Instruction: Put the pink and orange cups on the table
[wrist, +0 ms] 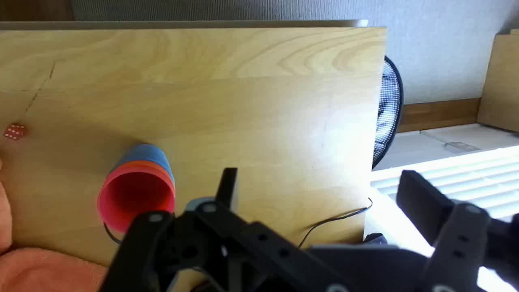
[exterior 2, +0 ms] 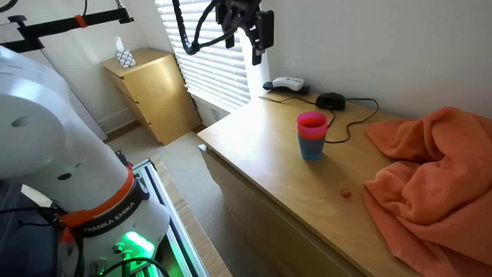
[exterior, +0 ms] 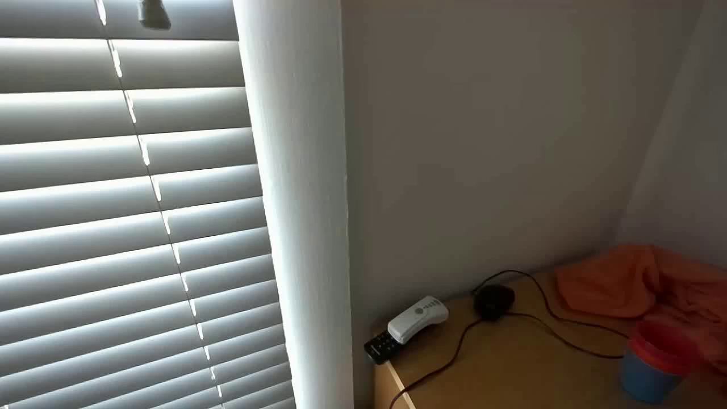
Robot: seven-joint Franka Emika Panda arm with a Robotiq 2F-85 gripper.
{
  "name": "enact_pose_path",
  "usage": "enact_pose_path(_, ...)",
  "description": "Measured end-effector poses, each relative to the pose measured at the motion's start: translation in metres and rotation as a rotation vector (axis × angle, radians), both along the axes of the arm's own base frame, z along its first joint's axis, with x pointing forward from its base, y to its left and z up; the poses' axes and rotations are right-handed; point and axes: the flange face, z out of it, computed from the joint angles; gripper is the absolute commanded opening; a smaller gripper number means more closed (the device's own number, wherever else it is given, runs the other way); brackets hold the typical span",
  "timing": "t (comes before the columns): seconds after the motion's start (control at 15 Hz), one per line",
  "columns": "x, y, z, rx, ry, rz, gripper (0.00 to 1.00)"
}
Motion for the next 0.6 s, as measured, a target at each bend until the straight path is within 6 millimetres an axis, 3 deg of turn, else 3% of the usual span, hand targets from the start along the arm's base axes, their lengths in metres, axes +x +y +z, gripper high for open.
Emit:
enact_pose_path(0.4,0.000,-0.001,-0.001,-0.001,0.002,-0.003,1.00)
enact_pose_path(0.6,0.011,-0.013,-0.015,-0.016,0.029,-0.062,1.00)
